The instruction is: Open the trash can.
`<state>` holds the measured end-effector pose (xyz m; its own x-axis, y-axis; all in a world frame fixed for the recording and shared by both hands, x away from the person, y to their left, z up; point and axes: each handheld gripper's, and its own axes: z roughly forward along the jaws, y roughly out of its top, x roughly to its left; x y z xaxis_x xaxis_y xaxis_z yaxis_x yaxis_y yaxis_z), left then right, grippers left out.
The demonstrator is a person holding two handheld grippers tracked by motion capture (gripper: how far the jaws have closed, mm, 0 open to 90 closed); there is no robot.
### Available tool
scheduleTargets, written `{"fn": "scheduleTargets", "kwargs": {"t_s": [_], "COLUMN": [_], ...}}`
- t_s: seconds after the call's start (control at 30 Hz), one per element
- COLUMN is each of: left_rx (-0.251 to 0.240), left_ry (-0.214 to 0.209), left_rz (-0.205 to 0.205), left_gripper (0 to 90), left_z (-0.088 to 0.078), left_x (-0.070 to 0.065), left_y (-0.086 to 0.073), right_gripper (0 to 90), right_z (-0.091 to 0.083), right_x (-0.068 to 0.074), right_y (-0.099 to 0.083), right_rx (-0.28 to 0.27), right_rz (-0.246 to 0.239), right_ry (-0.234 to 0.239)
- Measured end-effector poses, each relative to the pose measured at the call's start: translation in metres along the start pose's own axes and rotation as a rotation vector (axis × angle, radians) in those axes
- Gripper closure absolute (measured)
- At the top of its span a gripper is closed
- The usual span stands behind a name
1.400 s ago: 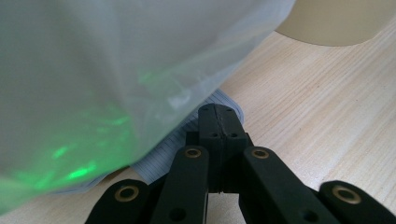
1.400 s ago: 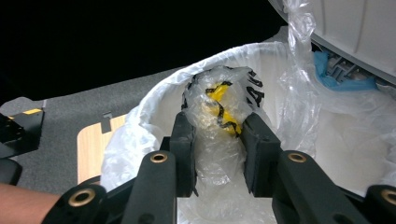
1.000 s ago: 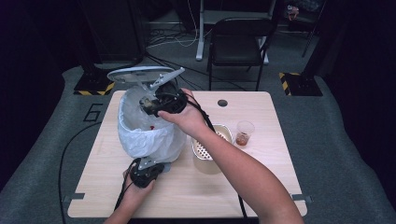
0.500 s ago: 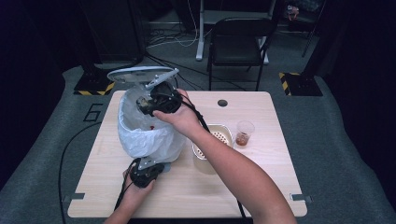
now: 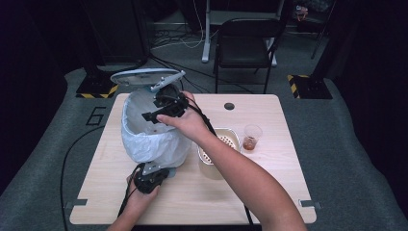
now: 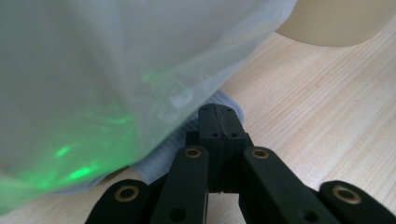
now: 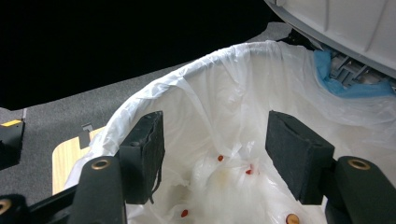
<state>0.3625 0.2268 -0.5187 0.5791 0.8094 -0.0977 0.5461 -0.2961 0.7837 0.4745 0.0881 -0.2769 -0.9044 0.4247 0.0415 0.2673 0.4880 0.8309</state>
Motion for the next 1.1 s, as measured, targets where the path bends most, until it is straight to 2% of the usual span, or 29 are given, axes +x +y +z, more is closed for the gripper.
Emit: {"fn": "scheduleTargets", "kwargs": {"t_s": [0.03,0.1,0.17,0.2,0.23,0.27,0.33,0.4,0.43,0.47,0.5,0.53,0.6,0.7,0.73,0.87,1.07,1.1], "left_rx": [-0.012,-0.005,-0.004,-0.004,-0.006,-0.005,-0.005,-0.006,-0.006,-0.006,-0.005,-0.005,0.023,0.02,0.018,0.015,0.015,0.015], "left_ry": [0.001,0.0,0.002,0.002,0.002,0.002,0.004,0.003,0.003,0.003,0.005,0.005,0.0,0.001,0.006,0.004,0.004,0.004], "left_rz": [-0.006,-0.003,-0.004,-0.005,-0.003,-0.001,-0.001,-0.002,-0.004,-0.004,-0.003,-0.003,0.044,0.033,0.022,0.024,0.025,0.025], "left_gripper": [90.0,90.0,90.0,90.0,90.0,90.0,90.0,90.0,90.0,90.0,90.0,90.0,90.0,90.0,90.0,90.0,90.0,90.0], "left_z": [0.001,0.0,0.0,0.0,0.0,0.0,0.0,0.001,0.001,0.001,0.001,0.001,-0.001,-0.001,-0.001,-0.001,-0.001,-0.001], "left_x": [0.0,0.0,0.0,0.0,0.0,0.0,0.0,0.0,0.0,0.0,-0.001,-0.001,0.003,0.002,0.001,0.001,0.001,0.001], "left_y": [0.0,0.0,0.0,0.0,0.0,0.0,0.0,0.0,0.0,0.0,0.0,0.0,0.0,0.0,0.0,0.0,0.0,0.0], "right_gripper": [37.5,38.2,39.9,39.9,42.3,44.0,44.5,45.6,46.5,46.5,47.3,47.3,48.6,49.1,49.4,49.4,49.5,49.5], "right_z": [0.0,-0.007,-0.021,-0.021,-0.035,-0.039,-0.045,-0.058,-0.068,-0.068,-0.077,-0.077,-0.086,-0.09,-0.094,-0.1,-0.111,-0.111], "right_x": [0.0,0.001,0.001,0.001,0.001,0.0,0.0,-0.002,-0.005,-0.005,-0.007,-0.007,-0.008,-0.008,-0.008,-0.009,-0.016,-0.016], "right_y": [0.0,0.0,-0.002,-0.002,-0.005,-0.007,-0.01,-0.017,-0.023,-0.023,-0.028,-0.028,-0.035,-0.04,-0.047,-0.059,-0.082,-0.082], "right_rx": [0.0,-0.004,-0.022,-0.022,-0.027,-0.028,-0.034,-0.04,-0.05,-0.05,-0.048,-0.048,-0.054,-0.049,-0.044,-0.031,-0.021,-0.021], "right_rz": [0.0,-0.003,-0.008,-0.008,-0.012,-0.018,-0.024,-0.037,-0.033,-0.033,-0.023,-0.023,-0.018,-0.018,-0.021,-0.028,0.009,0.009], "right_ry": [0.0,0.001,0.017,0.017,0.021,0.026,0.02,-0.002,-0.007,-0.007,-0.009,-0.009,-0.023,-0.036,-0.045,-0.074,-0.142,-0.142]}}
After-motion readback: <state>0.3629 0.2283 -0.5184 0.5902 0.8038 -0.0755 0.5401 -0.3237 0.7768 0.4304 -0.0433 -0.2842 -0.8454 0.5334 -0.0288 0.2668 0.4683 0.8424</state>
